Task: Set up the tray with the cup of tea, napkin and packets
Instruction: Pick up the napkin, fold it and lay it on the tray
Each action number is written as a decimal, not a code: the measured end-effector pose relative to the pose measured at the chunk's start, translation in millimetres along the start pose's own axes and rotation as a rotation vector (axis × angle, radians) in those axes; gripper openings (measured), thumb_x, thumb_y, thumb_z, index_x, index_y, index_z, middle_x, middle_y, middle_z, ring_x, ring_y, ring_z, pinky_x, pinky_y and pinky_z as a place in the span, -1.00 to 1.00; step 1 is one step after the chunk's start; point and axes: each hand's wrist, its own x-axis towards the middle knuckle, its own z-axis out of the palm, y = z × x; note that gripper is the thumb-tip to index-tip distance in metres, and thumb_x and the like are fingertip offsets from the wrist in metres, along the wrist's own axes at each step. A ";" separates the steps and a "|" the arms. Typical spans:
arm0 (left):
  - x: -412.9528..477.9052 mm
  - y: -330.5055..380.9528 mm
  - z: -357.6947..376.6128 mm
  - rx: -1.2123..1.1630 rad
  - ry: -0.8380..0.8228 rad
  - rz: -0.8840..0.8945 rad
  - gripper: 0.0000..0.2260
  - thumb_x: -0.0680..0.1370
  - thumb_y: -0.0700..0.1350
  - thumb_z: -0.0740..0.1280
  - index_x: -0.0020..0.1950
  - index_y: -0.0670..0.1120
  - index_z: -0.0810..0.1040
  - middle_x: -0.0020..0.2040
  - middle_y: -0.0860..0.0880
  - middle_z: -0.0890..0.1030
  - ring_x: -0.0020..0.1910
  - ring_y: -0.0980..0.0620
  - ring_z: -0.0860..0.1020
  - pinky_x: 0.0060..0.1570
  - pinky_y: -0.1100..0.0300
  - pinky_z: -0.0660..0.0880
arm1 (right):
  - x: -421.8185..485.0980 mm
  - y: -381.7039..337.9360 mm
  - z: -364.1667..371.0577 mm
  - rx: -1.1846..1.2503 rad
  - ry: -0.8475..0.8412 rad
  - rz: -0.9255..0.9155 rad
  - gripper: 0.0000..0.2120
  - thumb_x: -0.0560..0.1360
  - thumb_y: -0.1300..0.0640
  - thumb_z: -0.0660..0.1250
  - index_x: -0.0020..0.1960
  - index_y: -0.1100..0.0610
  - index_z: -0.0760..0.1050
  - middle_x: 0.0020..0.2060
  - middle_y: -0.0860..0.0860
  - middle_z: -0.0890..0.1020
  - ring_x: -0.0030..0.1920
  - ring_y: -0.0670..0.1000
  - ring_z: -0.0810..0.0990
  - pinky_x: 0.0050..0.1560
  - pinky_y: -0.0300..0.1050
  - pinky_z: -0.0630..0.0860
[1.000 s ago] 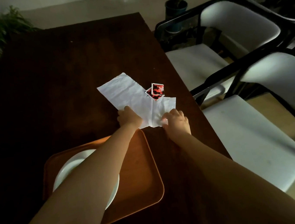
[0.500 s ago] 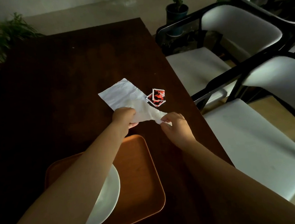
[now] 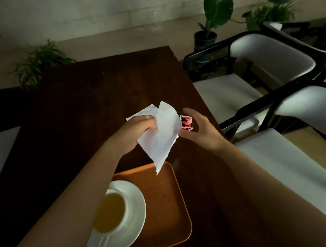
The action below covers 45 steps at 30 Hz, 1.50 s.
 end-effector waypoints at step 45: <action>-127.9 -155.4 101.4 0.479 0.506 -0.067 -0.66 0.45 -0.32 0.32 0.21 -0.16 0.47 0.15 -0.14 0.53 0.05 -0.04 0.55 0.00 0.17 0.57 | -30.6 70.7 122.3 -0.499 0.057 0.081 -0.83 0.47 0.11 0.33 0.04 0.11 0.59 0.03 0.08 0.60 0.12 0.11 0.45 0.12 -0.03 0.41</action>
